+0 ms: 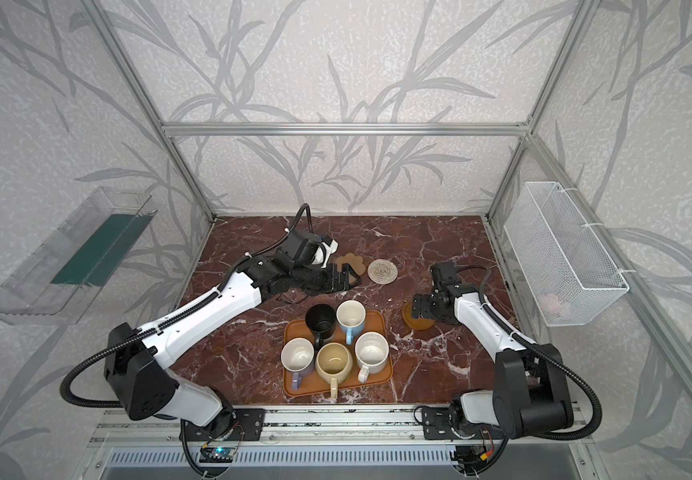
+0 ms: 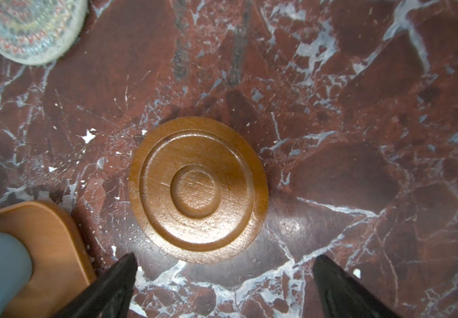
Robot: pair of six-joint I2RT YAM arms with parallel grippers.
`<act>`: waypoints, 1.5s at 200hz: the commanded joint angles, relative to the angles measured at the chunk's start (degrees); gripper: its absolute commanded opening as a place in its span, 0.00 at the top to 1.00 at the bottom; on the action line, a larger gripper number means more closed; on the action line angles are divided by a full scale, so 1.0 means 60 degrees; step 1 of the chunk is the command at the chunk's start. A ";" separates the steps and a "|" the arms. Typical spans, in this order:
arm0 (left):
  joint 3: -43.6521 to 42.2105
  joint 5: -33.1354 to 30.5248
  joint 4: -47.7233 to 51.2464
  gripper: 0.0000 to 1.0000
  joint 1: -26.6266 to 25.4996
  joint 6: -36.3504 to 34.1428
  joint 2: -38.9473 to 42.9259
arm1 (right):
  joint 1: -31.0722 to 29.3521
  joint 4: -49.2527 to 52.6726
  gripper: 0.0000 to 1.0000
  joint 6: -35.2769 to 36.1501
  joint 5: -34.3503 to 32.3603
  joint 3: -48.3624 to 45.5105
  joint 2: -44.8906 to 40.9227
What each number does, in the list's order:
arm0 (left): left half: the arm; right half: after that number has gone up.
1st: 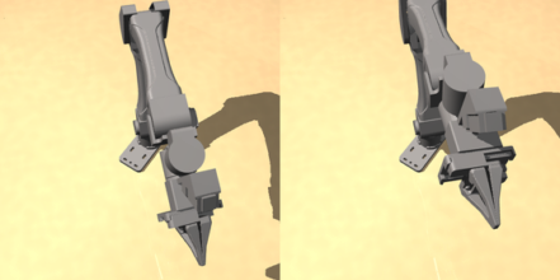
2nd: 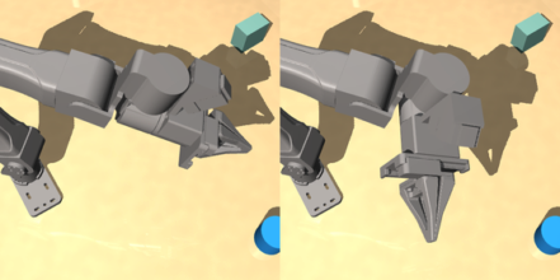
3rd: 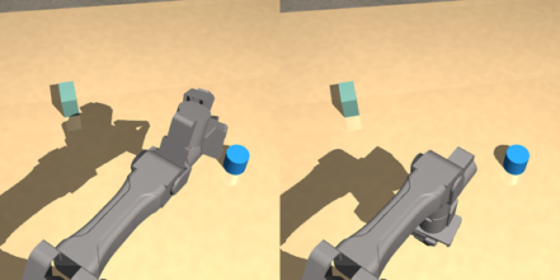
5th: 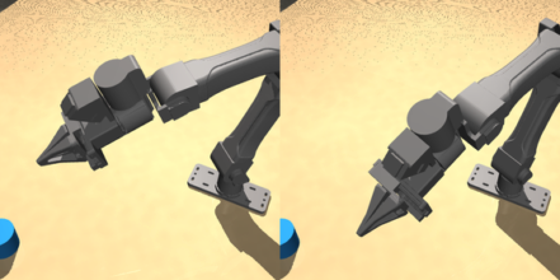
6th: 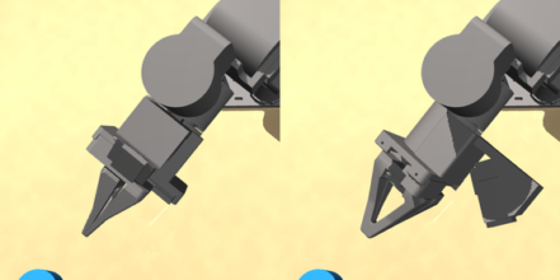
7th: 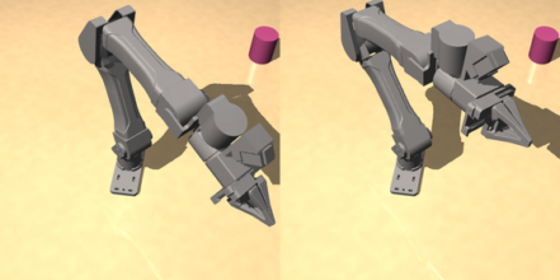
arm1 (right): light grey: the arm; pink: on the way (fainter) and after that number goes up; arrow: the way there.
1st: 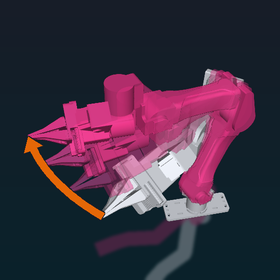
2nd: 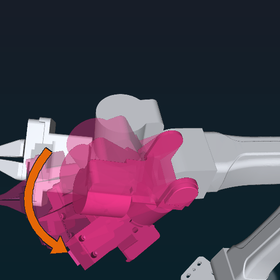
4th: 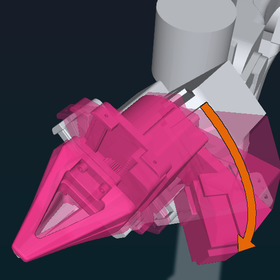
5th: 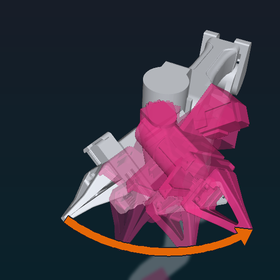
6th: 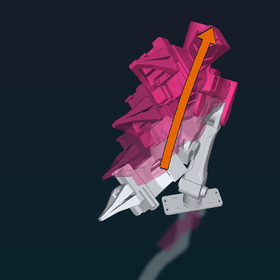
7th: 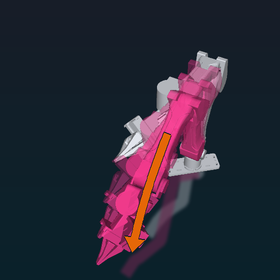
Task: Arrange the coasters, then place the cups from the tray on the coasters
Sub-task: 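Lower the right gripper onto the small wooden coaster's centre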
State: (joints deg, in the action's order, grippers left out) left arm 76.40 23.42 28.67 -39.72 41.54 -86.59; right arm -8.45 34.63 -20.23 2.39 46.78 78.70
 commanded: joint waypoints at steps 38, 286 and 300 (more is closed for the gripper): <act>0.0241 0.0191 -0.0461 0.01 -0.0118 0.0277 -0.0343 | 0.0177 -0.0279 0.26 0.0109 -0.0334 0.0343 0.0789; 0.1317 0.0256 -0.0030 0.01 -0.0155 -0.0317 -0.1738 | 0.0192 -0.0369 0.54 0.0379 -0.0782 0.1175 0.3051; 0.1365 0.0271 -0.0032 0.01 -0.0147 -0.0315 -0.1806 | 0.0192 -0.0309 0.54 0.0387 -0.0845 0.1321 0.3129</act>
State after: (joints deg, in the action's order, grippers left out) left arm 83.09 24.18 29.02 -40.51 39.64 -96.53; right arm -7.53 31.81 -18.35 -1.41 53.36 95.24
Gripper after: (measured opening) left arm 0.992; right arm 0.463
